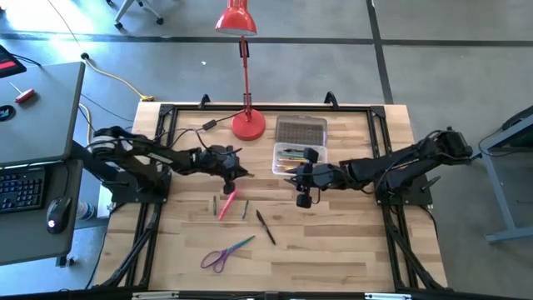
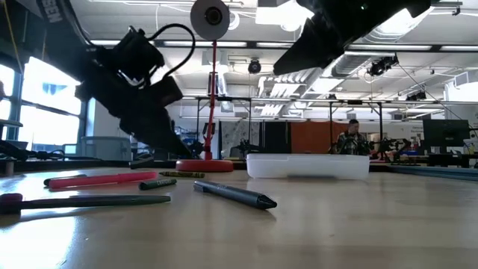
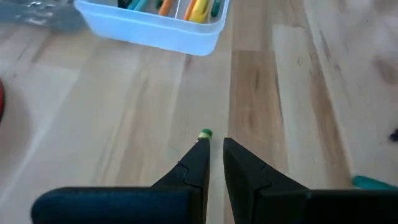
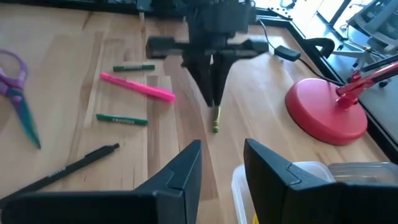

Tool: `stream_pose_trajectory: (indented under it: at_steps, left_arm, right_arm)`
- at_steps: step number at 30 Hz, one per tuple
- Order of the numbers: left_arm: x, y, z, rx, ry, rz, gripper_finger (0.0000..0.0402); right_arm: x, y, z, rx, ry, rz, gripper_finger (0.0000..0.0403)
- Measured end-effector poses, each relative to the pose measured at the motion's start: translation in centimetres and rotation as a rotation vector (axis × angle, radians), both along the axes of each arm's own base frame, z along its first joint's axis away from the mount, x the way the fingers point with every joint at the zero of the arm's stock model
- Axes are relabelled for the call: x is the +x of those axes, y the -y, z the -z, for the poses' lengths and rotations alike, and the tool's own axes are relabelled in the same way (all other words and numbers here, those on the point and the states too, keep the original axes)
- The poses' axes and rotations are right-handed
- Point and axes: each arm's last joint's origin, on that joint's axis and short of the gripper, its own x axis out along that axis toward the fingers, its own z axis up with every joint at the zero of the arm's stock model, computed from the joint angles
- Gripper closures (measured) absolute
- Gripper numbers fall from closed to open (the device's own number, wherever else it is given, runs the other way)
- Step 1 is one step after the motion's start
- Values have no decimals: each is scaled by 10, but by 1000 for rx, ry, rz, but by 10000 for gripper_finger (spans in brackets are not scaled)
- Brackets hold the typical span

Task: Pick & place school supplies into a supply box
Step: Put the green crayon into the black supply box

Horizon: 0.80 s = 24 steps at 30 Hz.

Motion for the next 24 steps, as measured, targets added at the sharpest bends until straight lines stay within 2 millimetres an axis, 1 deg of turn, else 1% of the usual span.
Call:
stream_pose_trajectory:
  at_steps: [5,8,12,17,24]
  left_arm:
    - [11,-1,9,36,1,62,323]
    - [18,-6,13,68,-21,48,323]
    - [20,-16,18,39,-32,55,323]
    - [17,-28,21,27,-40,36,323]
    - [16,-29,31,-40,-61,74,323]
  right_arm:
    - [0,0,0,29,11,22,304]
    - [0,0,0,44,15,30,304]
    - [0,0,0,46,17,31,304]
    - [0,0,0,45,18,31,304]
    - [0,0,0,43,15,30,304]
